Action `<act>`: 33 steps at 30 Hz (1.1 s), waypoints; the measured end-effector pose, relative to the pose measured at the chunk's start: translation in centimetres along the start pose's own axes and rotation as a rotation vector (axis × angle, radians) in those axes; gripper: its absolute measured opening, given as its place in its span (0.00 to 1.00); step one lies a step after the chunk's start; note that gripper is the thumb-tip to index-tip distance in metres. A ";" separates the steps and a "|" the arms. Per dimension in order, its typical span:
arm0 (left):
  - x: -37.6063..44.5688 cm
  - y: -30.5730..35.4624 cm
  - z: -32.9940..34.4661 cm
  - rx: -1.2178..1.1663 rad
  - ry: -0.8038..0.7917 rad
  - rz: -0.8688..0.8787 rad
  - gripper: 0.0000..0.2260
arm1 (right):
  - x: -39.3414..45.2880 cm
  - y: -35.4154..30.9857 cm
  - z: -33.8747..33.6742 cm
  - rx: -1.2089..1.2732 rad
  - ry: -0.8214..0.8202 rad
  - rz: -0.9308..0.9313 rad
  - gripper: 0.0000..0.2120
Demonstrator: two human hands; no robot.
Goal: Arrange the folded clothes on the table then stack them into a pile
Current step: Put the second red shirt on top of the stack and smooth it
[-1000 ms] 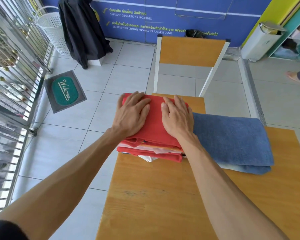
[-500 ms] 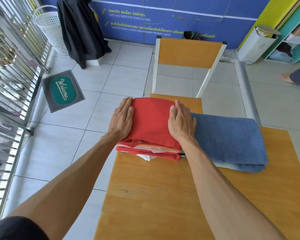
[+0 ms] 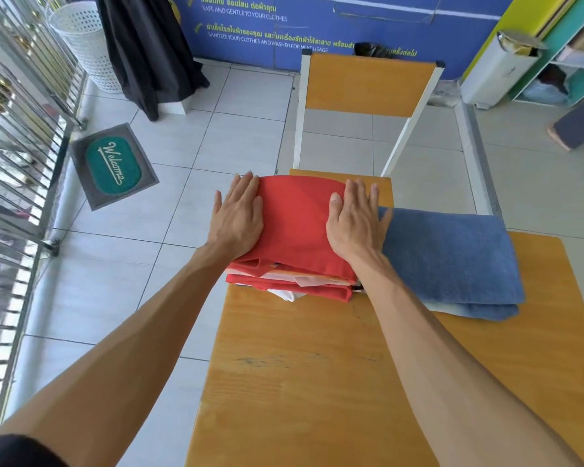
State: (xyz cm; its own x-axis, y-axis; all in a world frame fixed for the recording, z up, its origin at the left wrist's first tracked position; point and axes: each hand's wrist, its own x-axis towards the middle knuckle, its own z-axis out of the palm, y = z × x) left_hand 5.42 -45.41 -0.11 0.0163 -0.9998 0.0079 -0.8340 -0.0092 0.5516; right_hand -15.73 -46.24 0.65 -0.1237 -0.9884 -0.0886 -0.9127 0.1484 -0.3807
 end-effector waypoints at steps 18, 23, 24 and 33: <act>0.1 5.0 1.0 0.236 -0.030 0.093 0.23 | 0.7 -2.8 -1.4 -0.244 -0.049 -0.291 0.26; -0.7 3.5 0.1 0.182 -0.048 0.037 0.23 | 0.0 -1.0 -0.8 -0.180 -0.091 -0.258 0.28; -0.6 3.3 -0.1 0.166 -0.057 0.010 0.23 | 0.1 -0.9 -0.9 -0.192 -0.086 -0.217 0.29; -1.2 4.9 0.2 0.169 -0.005 0.148 0.25 | -1.3 -2.2 0.0 -0.156 0.005 -0.344 0.27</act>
State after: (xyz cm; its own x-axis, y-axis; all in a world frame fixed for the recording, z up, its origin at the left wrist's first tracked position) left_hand 1.14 -44.25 2.41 -0.1157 -0.9905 0.0741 -0.9077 0.1357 0.3972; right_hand -13.57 -45.27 1.64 0.1993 -0.9796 0.0248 -0.9493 -0.1993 -0.2430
